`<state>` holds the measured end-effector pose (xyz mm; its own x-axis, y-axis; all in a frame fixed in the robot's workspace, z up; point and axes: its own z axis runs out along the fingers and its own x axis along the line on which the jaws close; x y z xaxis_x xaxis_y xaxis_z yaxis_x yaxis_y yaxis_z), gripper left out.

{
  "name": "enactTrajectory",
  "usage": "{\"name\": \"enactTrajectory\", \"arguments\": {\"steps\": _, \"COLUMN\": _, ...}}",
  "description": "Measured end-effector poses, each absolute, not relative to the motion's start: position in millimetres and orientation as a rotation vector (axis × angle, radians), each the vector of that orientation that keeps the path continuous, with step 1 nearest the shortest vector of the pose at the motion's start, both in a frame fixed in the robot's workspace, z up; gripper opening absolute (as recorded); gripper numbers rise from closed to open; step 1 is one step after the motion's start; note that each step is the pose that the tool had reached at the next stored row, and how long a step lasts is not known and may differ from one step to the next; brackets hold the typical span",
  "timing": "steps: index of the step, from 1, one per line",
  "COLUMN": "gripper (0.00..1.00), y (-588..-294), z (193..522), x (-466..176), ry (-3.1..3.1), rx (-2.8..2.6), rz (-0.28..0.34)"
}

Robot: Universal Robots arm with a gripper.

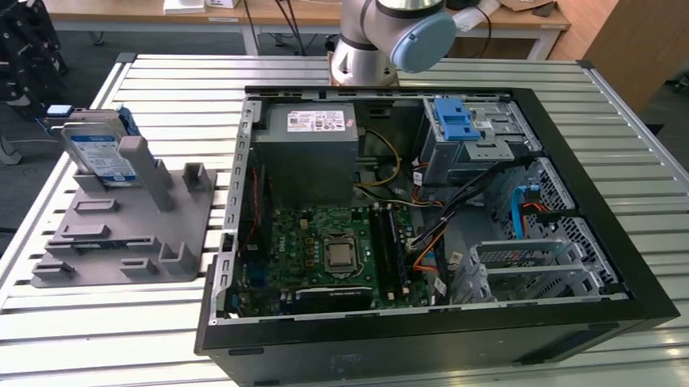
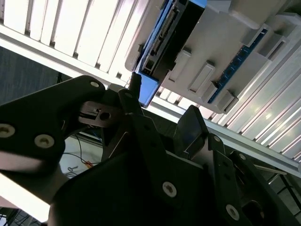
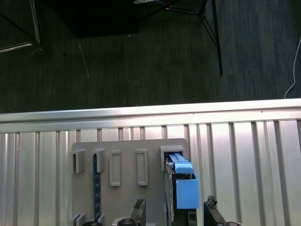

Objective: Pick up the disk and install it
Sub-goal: 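Pick up the disk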

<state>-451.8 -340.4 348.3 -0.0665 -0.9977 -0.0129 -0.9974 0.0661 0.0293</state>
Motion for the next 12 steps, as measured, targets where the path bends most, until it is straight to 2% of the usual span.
{"name": "enactTrajectory", "arguments": {"steps": 12, "gripper": 0.59, "y": -340.3, "z": 342.3, "x": -455.1, "ry": -2.288, "rx": 2.141, "rz": -0.044}}
